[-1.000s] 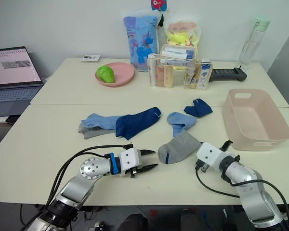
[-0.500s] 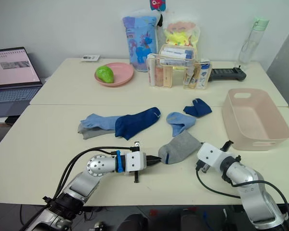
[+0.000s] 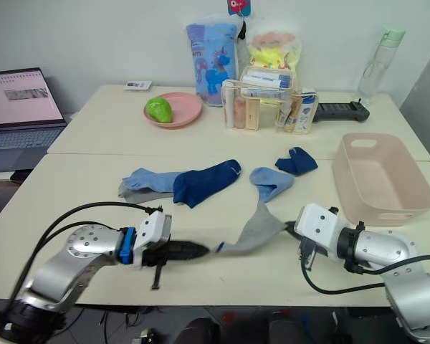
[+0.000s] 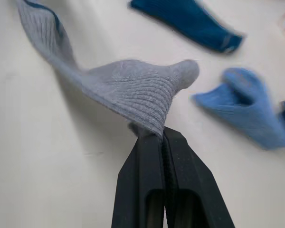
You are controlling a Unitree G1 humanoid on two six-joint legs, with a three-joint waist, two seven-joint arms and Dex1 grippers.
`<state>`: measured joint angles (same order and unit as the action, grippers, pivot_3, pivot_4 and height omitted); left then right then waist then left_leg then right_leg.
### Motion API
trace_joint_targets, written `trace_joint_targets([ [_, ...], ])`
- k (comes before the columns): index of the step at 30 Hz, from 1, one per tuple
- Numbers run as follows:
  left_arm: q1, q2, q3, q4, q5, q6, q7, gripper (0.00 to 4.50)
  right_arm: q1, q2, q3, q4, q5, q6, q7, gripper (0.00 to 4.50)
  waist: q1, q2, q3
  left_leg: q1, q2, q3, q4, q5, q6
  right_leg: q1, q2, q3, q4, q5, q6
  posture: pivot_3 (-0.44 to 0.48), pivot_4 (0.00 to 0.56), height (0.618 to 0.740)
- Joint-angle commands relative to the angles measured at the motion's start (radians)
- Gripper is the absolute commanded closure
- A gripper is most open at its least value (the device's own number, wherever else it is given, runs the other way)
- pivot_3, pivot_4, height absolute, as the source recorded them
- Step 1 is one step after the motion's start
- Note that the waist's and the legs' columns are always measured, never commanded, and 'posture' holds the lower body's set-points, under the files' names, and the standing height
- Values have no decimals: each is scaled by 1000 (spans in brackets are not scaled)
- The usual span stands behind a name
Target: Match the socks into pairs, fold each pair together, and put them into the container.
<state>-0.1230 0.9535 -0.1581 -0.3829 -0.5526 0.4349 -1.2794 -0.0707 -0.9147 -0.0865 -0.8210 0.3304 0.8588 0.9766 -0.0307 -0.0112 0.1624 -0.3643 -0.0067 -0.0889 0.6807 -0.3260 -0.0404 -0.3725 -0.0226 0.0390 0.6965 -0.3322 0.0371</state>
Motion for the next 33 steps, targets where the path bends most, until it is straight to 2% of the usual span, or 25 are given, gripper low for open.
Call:
trace_joint_targets([
  [1,12,50,2,-67,-70,75,-87,4465,-48,-114,-38,-40,138,97,106,4500,1,1,1,0,0,0,0,0,0,0,0,0,0,0,0,0,150,703],
  [5,47,66,-2,-90,-104,133,-111,4465,-132,-224,11,-1,232,167,165,4500,0,2,1,0,0,1,0,0,0,0,0,0,1,0,0,0,150,703],
  [7,46,45,-17,-68,-62,98,-104,4465,-152,-250,59,28,219,139,170,4500,1,1,2,0,0,0,0,0,0,0,0,0,0,0,0,0,150,703],
  [12,74,-122,3,-4,105,-138,55,4465,-208,-231,128,112,184,110,121,4500,3,0,2,-1,0,2,1,0,0,0,-1,1,0,0,0,0,150,703],
  [16,124,-238,62,15,143,-170,217,4465,-339,-82,128,197,188,150,-19,4500,-4,-1,3,0,1,3,1,0,0,-1,-1,2,0,0,-1,0,150,703],
  [20,136,-271,83,39,152,-195,256,3627,-432,30,140,203,188,132,-99,4500,2,-1,3,-1,1,1,1,0,0,-2,-1,0,1,1,-1,0,150,703],
  [22,149,-280,97,49,150,-202,273,2971,-451,81,138,196,192,149,-148,4500,2,-1,3,-1,1,1,1,0,0,-2,-1,1,0,1,-1,0,150,703],
  [29,180,-276,154,82,154,-235,296,836,-427,359,44,180,151,296,-504,4500,3,-2,2,-2,1,1,0,0,0,-3,-1,0,1,1,-1,0,150,703],
  [32,165,-282,161,87,142,-221,297,12,-379,373,20,167,113,324,-578,4500,7,-2,2,-2,0,0,1,0,-1,-3,-2,0,1,1,-1,0,150,703],
  [33,158,-286,158,86,135,-213,297,12,-368,355,23,157,106,316,-577,4500,8,-2,2,-2,0,0,0,0,-1,-3,-2,0,1,1,-1,0,150,703],
])
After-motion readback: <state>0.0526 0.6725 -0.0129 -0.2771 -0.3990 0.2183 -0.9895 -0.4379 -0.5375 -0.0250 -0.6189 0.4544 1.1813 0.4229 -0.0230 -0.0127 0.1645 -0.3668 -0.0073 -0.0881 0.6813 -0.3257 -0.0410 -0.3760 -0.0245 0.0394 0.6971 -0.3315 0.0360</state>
